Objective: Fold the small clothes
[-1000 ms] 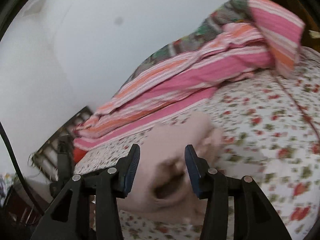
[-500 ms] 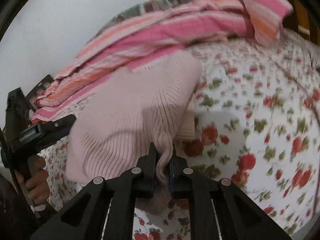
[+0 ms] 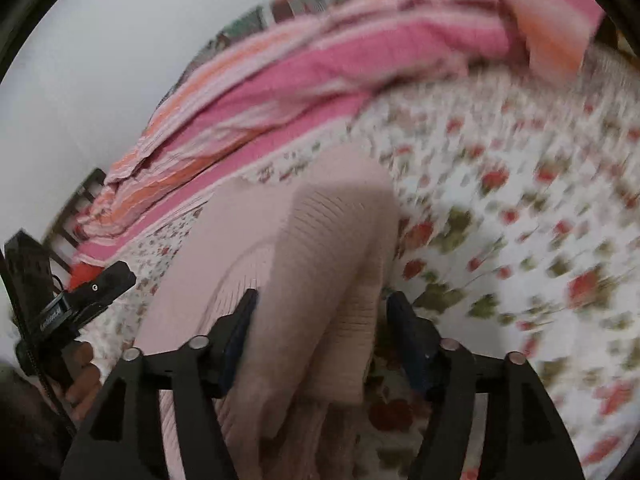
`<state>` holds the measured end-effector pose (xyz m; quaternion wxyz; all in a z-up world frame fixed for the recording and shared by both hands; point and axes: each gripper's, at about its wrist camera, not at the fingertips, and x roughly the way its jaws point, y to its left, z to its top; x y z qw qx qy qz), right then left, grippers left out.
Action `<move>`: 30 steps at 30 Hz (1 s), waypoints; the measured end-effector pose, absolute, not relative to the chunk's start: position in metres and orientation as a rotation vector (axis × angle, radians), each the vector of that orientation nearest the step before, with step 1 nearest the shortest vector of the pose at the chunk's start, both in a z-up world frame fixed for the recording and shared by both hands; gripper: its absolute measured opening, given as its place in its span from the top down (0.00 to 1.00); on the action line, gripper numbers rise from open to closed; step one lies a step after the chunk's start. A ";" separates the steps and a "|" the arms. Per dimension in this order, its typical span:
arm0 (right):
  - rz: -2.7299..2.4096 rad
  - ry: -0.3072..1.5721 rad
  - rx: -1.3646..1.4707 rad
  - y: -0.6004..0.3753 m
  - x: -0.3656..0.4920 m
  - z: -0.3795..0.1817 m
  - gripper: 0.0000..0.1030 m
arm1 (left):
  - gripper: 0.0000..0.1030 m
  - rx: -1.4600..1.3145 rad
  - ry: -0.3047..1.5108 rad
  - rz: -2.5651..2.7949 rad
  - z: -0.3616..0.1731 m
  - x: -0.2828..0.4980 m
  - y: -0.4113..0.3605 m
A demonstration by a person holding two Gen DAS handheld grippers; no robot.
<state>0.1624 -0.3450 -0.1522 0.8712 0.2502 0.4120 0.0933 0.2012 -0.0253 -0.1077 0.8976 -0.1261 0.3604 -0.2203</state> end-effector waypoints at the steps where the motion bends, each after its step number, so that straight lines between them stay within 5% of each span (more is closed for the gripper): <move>1: 0.203 0.863 0.538 -0.345 0.164 -0.157 0.28 | 0.35 -0.277 0.737 -0.463 -0.110 0.202 -0.023; 11: 0.241 0.923 0.538 -0.332 0.186 -0.165 0.21 | 0.35 -0.354 0.684 -0.468 -0.104 0.209 0.010; 18: 0.317 0.940 0.616 -0.331 0.183 -0.154 0.61 | 0.35 -0.376 0.660 -0.433 -0.102 0.205 0.031; 30: 0.224 0.694 0.461 -0.282 0.165 -0.038 0.65 | 0.35 -0.434 0.605 -0.402 -0.100 0.191 0.076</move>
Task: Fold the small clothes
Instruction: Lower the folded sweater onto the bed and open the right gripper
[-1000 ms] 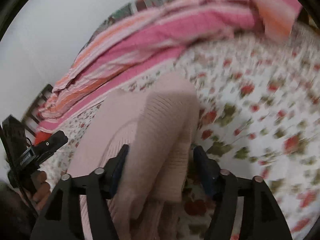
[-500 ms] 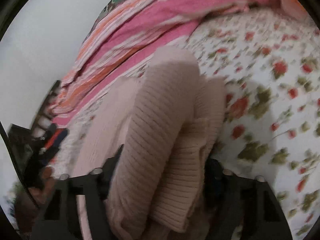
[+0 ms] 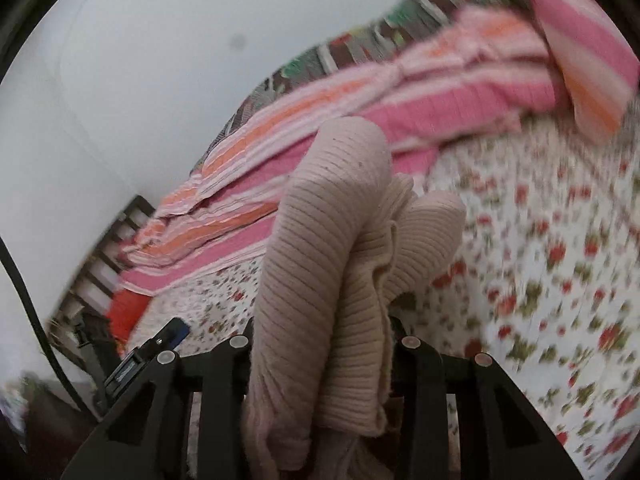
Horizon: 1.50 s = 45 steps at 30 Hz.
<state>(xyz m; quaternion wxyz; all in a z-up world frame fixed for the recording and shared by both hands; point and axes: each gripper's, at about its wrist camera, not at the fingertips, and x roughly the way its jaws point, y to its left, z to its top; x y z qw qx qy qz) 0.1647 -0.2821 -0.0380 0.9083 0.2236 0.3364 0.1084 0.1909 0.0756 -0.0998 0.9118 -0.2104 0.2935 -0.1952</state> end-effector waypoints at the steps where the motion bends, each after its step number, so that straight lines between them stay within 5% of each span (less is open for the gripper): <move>1: 0.198 0.686 0.445 -0.274 0.167 -0.033 0.65 | 0.35 -0.451 0.604 -0.398 -0.100 0.192 0.082; 11: 0.407 0.645 0.643 -0.212 0.219 -0.027 0.65 | 0.35 -0.517 0.610 -0.303 -0.111 0.206 0.121; 21: 0.309 0.959 0.666 -0.256 0.255 -0.169 0.51 | 0.35 -0.414 0.685 -0.326 -0.120 0.216 0.086; 23: 0.327 0.909 0.625 -0.265 0.244 -0.155 0.44 | 0.35 -0.388 0.694 -0.336 -0.120 0.216 0.074; 34: 0.464 0.735 0.333 -0.253 0.161 -0.108 0.44 | 0.35 -0.247 0.745 -0.406 -0.119 0.191 0.029; 45: 0.516 0.763 0.329 -0.251 0.145 -0.117 0.52 | 0.35 -0.031 0.737 -0.454 -0.137 0.122 0.003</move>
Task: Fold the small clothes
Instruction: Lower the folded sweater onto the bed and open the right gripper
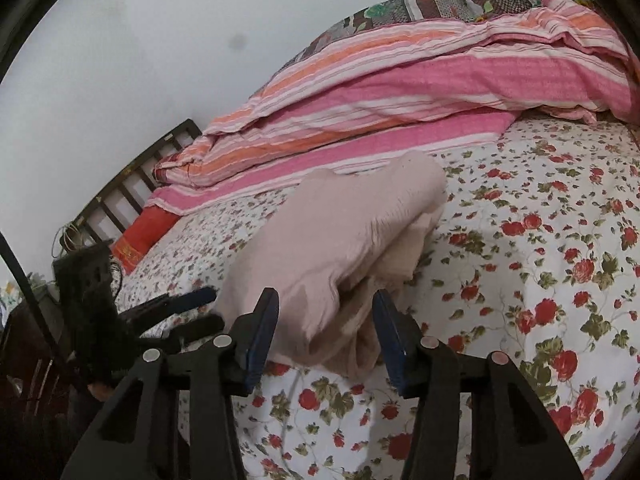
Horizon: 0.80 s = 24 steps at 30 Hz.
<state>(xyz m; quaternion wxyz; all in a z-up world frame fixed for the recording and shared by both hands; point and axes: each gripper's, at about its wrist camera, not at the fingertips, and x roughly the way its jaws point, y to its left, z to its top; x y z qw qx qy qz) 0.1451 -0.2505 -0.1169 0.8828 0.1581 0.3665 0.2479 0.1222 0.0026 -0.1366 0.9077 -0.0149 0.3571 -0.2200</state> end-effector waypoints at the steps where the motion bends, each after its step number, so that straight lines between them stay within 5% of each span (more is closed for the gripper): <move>1: 0.526 0.766 0.342 -0.251 0.145 -0.119 0.53 | 0.35 -0.013 0.745 -0.438 -0.142 0.120 0.000; 5: 0.562 0.757 0.366 -0.248 0.145 -0.121 0.58 | 0.35 0.074 0.749 -0.409 -0.152 0.120 -0.013; 9: 0.592 0.781 0.392 -0.244 0.150 -0.128 0.80 | 0.35 0.128 0.713 -0.385 -0.152 0.118 -0.021; 10: 0.578 0.783 0.378 -0.242 0.151 -0.130 0.87 | 0.44 0.125 0.697 -0.380 -0.151 0.117 -0.020; 11: 0.568 0.780 0.365 -0.242 0.150 -0.130 0.93 | 0.65 0.117 0.686 -0.370 -0.149 0.116 -0.018; 14: 0.533 0.735 0.332 -0.246 0.144 -0.123 0.95 | 0.81 0.004 0.677 -0.377 -0.144 0.121 0.008; 24: 0.500 0.790 0.246 -0.243 0.144 -0.132 0.91 | 0.75 -0.047 0.707 -0.399 -0.145 0.116 0.017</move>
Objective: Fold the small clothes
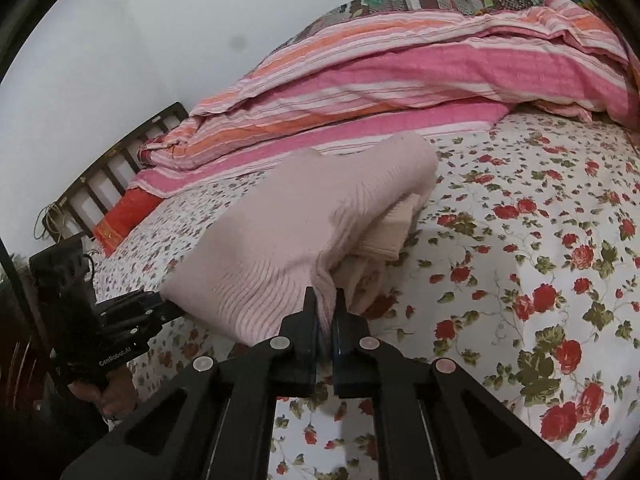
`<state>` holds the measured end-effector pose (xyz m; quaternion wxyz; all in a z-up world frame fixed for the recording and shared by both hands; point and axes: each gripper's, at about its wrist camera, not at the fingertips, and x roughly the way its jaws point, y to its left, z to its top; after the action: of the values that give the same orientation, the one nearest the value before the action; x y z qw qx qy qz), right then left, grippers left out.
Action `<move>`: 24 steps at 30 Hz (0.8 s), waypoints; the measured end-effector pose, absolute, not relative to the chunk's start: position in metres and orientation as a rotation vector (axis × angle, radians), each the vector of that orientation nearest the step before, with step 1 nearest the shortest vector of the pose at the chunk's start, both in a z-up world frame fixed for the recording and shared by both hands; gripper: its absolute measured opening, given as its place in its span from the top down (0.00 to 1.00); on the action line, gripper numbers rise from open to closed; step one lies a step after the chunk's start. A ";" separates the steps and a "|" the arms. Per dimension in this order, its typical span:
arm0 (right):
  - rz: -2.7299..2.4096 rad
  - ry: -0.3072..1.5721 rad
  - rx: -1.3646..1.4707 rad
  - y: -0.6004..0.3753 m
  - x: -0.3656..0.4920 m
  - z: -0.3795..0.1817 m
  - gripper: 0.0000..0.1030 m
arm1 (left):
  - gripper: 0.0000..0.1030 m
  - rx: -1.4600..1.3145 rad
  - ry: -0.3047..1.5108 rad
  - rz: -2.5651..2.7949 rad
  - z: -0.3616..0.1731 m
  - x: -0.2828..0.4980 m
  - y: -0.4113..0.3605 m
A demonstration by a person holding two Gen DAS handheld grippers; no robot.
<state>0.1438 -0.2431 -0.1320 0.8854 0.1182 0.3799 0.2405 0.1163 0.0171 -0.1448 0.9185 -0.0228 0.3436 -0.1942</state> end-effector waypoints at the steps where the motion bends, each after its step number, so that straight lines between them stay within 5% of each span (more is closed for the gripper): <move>1: 0.510 0.794 0.240 -0.242 0.143 -0.132 0.90 | 0.73 -0.045 0.710 -0.401 -0.143 0.115 0.018; 4: 0.500 0.782 0.239 -0.244 0.142 -0.128 0.77 | 0.57 -0.067 0.716 -0.404 -0.140 0.106 0.024; 7: 0.503 0.735 0.253 -0.247 0.142 -0.114 0.76 | 0.39 -0.110 0.673 -0.418 -0.133 0.093 0.032; 17: 0.315 0.784 0.207 -0.229 0.199 -0.102 0.71 | 0.39 -0.206 0.669 -0.357 -0.099 0.160 0.038; 18: 0.303 0.798 0.196 -0.227 0.206 -0.104 0.73 | 0.39 -0.190 0.677 -0.345 -0.097 0.172 0.035; 19: 0.312 0.805 0.194 -0.226 0.209 -0.107 0.86 | 0.39 -0.174 0.687 -0.336 -0.097 0.186 0.031; 24: 0.452 0.614 0.199 -0.247 0.174 -0.097 0.89 | 0.39 -0.207 0.700 -0.339 -0.113 0.206 0.028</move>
<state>0.1735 -0.2471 -0.0971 0.9233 0.0972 0.2990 0.2204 0.2061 0.0284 -0.1129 0.9202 -0.1008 0.3405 -0.1648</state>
